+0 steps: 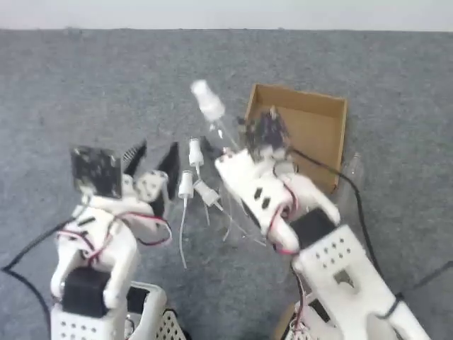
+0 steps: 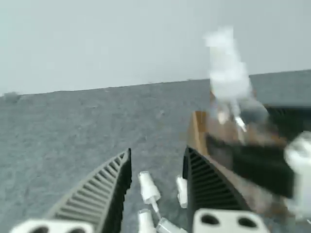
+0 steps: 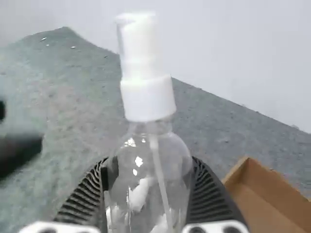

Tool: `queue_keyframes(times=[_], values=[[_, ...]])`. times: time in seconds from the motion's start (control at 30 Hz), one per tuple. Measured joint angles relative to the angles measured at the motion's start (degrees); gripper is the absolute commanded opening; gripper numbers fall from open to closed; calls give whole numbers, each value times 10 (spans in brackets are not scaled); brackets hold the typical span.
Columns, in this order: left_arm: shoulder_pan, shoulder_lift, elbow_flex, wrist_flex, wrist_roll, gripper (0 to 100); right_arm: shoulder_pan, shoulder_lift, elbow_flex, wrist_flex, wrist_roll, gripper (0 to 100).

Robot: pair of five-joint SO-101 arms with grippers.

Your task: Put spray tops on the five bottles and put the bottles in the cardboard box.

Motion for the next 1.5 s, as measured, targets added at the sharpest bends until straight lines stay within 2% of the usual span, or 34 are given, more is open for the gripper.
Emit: queue_keyframes(times=[0.17,0.3,0.5,0.7,1.3,1.5], values=[[69,-86,102,-23,-18,252,6,138,-130,11,0,6],[108,-91,152,-34,-22,259,6,232,-243,85,-2,6],[114,-93,200,-91,-22,258,-1,265,-360,245,-2,6],[114,-93,202,-102,-22,258,-17,259,-371,331,-4,6],[117,-99,202,-103,-26,250,-13,119,-301,335,-4,6],[114,-94,209,-104,-26,103,70,126,-299,273,-4,6]])
